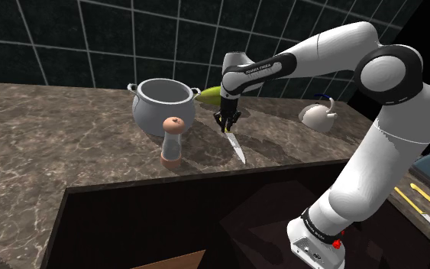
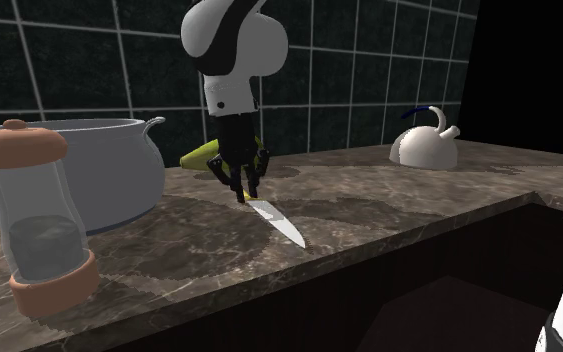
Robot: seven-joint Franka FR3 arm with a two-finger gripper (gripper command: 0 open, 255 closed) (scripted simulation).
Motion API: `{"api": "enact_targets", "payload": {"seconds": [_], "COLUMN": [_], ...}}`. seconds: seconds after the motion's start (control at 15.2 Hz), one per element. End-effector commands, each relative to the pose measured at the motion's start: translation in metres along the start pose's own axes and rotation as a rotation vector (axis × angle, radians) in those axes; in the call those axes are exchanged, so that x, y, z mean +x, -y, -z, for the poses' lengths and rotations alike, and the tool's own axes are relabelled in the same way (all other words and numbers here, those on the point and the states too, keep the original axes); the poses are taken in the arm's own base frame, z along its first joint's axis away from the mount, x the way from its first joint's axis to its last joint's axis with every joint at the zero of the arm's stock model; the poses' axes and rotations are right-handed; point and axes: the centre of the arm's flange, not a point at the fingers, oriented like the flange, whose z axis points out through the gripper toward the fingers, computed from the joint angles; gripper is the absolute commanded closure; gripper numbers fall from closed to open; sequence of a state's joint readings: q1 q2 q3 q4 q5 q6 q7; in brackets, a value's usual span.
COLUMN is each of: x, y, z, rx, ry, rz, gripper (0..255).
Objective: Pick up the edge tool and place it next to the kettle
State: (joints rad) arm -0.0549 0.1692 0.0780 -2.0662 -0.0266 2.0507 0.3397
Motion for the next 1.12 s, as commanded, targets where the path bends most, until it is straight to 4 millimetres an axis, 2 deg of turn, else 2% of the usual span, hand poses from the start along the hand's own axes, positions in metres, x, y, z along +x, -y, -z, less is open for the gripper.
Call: {"api": "enact_targets", "payload": {"seconds": [0.0, 0.07, 1.06], "x": [0.0, 0.0, -0.013], "y": [0.0, 0.0, -0.005], "z": [0.0, 0.0, 0.077], "rx": [0.0, 0.0, 0.0], "ry": [0.001, 0.001, 0.001], "rz": [0.0, 0.0, 0.0], "gripper": [255, 255, 255]}}
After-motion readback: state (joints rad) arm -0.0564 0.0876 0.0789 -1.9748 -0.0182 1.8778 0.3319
